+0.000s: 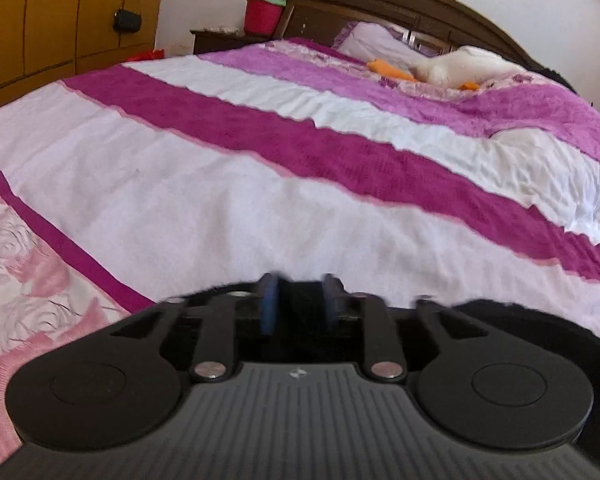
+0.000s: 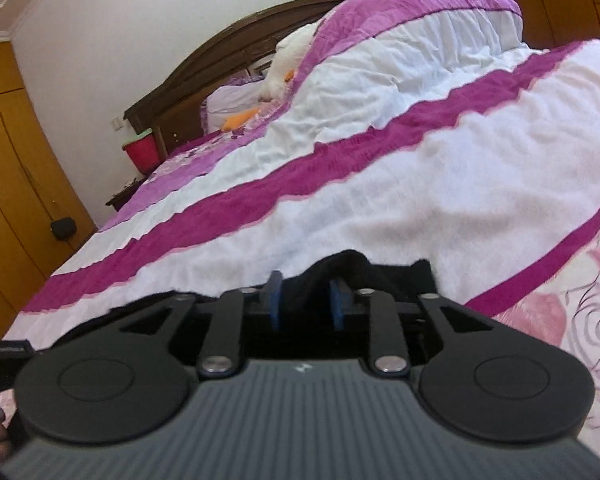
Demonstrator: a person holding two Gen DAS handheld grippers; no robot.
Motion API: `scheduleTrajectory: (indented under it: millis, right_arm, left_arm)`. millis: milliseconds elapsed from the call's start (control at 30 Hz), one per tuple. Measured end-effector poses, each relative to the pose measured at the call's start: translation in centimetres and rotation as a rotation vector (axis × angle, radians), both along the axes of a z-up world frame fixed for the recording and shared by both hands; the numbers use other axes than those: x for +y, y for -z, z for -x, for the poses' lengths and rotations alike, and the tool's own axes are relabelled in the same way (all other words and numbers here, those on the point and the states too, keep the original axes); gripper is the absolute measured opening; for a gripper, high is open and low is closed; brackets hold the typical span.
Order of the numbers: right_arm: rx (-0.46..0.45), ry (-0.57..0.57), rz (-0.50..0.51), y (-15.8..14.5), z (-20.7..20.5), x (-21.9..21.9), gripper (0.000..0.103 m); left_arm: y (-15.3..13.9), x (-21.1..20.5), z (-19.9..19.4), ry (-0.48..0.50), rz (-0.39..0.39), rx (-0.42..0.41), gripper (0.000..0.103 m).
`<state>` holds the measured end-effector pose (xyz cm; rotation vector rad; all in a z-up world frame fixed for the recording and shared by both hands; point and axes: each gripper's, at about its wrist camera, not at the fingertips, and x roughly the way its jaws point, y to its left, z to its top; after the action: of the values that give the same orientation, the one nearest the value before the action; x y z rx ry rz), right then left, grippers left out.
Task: Fold small clothes
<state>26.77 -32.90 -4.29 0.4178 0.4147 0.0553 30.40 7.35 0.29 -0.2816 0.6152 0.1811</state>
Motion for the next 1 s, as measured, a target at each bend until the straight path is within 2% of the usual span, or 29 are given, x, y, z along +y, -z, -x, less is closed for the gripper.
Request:
scheduleTrajectory:
  millis: [33,100,267,367,500,600,633,733,867,1000]
  right_arm:
    - [-0.008,-0.002,0.002,-0.4,0.2,-0.1,0.037]
    - [-0.025,-0.005,0.012,-1.1,1.0,-0.2,0.038]
    - [-0.061,0.002,0.045,-2.5,2.4,-0.4,0.040]
    - [-0.062,-0.089,0.067,-2.9,2.9,0.2,0.040]
    - [0.005,-0.183,0.100,-2.2,1.7,1.0,0.039]
    - [0.053,-0.156,0.144,-1.0,0.0,1.0,0.039]
    - [0.071,-0.135,0.157,-0.4,-0.7,0.9,0.036]
    - [0.113,-0.070,0.195,1.7,-2.6,-0.2,0.034]
    - [0.116,-0.027,0.101,2.6,-3.3,-2.2,0.033]
    - [0.118,0.002,0.050,2.3,-2.6,-3.2,0.033]
  left_arm:
    - [-0.4,0.2,0.4,-0.013,-0.012,-0.017,0.060]
    - [-1.4,0.3,1.2,-0.022,-0.036,-0.043,0.066]
    - [-3.0,0.6,3.0,0.031,-0.064,-0.056,0.067]
    - [-2.9,0.3,4.2,0.071,-0.072,-0.057,0.067]
    - [-1.1,-0.5,4.7,0.133,-0.092,-0.029,0.067]
    - [0.9,-0.8,4.0,0.137,-0.130,0.023,0.067]
    - [1.6,-0.9,3.7,0.134,-0.145,0.039,0.067]
    - [3.0,-0.9,3.0,0.132,-0.175,0.054,0.069]
    - [3.6,-1.3,2.3,0.121,-0.213,0.064,0.072]
    - [3.0,-0.9,2.7,0.126,-0.204,0.071,0.072]
